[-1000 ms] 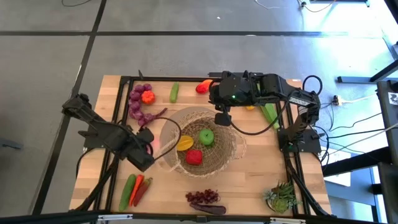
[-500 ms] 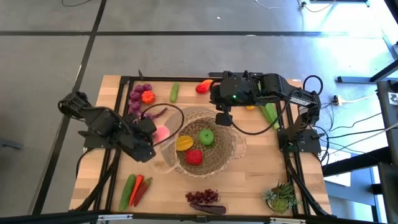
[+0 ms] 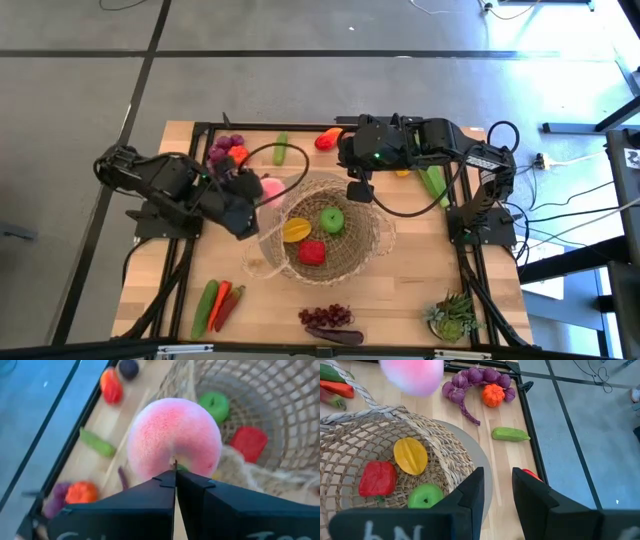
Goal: Build produce basket
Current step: Put the pink peach into the brown basket
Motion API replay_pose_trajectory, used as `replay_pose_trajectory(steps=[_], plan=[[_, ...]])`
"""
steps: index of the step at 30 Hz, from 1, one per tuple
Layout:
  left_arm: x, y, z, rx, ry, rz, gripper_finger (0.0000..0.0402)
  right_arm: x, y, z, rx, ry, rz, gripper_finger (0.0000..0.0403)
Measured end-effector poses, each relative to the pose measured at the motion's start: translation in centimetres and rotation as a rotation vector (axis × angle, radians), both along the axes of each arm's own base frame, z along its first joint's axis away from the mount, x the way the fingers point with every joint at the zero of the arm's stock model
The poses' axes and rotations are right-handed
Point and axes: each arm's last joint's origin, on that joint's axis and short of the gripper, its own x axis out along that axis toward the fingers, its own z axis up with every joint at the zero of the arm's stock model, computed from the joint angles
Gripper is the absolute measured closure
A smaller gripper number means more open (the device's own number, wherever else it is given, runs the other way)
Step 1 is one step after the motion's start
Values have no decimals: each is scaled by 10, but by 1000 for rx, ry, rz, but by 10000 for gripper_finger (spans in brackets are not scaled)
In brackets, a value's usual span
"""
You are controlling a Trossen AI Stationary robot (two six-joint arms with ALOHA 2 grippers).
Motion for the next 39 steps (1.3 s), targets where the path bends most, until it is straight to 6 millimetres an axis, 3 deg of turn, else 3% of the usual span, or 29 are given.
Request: replay_pose_trajectory(steps=[8, 15, 26, 39], plan=[[19, -6, 14, 81, -138, -204, 401, -1, 0, 1, 1, 1, -1, 305], [44, -10, 4, 93, -127, -264, 401, -24, -1, 12, 29, -1, -32, 305], [103, -2, -45, 36, 67, -319, 401, -62, -1, 36, 108, -78, -2, 305], [161, 24, -119, 20, 297, -244, 401, -66, -1, 36, 87, -56, 26, 305]])
